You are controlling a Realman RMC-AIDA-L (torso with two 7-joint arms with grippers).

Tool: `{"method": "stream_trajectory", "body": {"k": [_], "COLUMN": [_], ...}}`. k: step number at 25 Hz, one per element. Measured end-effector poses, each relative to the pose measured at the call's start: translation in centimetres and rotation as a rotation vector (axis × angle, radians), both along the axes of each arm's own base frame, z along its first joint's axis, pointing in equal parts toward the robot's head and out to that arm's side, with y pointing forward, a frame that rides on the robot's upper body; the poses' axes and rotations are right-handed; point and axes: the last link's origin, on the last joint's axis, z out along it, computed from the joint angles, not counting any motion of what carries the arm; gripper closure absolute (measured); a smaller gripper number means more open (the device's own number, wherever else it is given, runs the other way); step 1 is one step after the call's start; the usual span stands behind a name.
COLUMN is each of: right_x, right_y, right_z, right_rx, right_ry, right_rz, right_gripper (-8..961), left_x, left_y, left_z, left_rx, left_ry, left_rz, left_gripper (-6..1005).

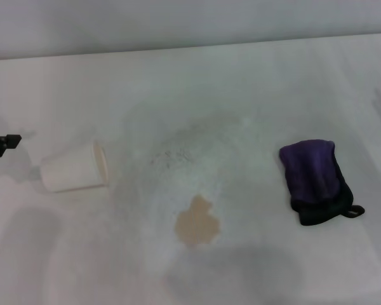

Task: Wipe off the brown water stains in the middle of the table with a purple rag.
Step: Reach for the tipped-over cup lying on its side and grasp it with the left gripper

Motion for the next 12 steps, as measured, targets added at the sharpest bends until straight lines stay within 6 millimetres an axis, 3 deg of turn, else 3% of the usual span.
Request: {"method": "stream_trajectory", "body": {"k": [5,12], "right_x": [0.2,0.3], "right_y": [-0.2,-0.5], "right_z": [0.0,-0.1], "right_rx": [0.001,0.001], "right_ry": [0.001,0.008], "right_rz": [-0.007,-0.012], "right_gripper": [111,111], "left_x": [1.6,2.0], "left_y": [0.4,0.8], "left_z": [0.0,-1.2], "left_rx": [-0.087,-0.157], "left_ry": [0.078,0.138], "left_rz": [-0.039,-0.062], "left_gripper": [126,127]}}
